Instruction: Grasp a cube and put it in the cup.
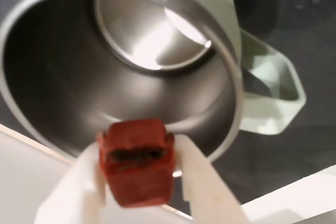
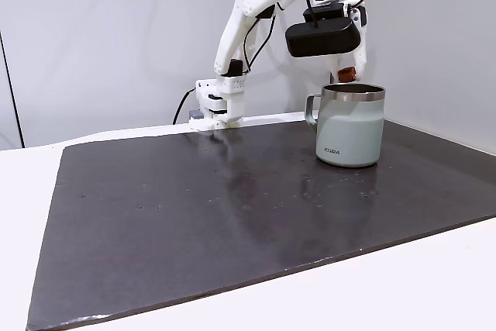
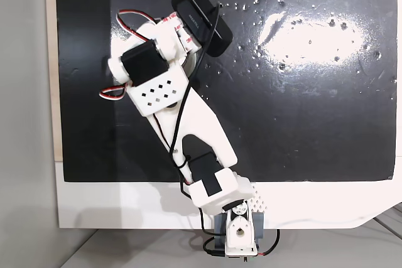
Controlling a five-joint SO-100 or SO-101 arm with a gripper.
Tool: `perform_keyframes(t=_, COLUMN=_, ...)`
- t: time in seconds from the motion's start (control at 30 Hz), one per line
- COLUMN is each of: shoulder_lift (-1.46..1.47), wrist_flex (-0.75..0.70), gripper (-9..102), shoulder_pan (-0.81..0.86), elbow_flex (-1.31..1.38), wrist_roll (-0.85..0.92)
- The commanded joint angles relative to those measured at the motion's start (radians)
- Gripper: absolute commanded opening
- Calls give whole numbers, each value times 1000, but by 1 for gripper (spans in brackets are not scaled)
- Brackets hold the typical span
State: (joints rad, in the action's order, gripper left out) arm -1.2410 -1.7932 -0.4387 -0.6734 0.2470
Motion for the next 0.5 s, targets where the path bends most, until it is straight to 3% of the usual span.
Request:
perform_keyframes(t=0.0, shoulder_lift=-15, wrist_flex=-9, gripper=2, shoulder_pan=-8, elbow_flex=67, wrist_roll=-9)
perform_keyframes(t=0.1, shoulder_lift=-17, wrist_flex=-9, gripper=5, shoulder_pan=-2, elbow_flex=67, wrist_roll=-12)
perform_keyframes(t=0.27, shoulder_lift=-25, wrist_flex=-9, gripper=25, shoulder_pan=5, elbow_flex=66, wrist_roll=-28)
perform_keyframes(t=0.47, shoulder_lift=-57, wrist_flex=-11, gripper=27, shoulder_pan=3, elbow_flex=51, wrist_roll=-44)
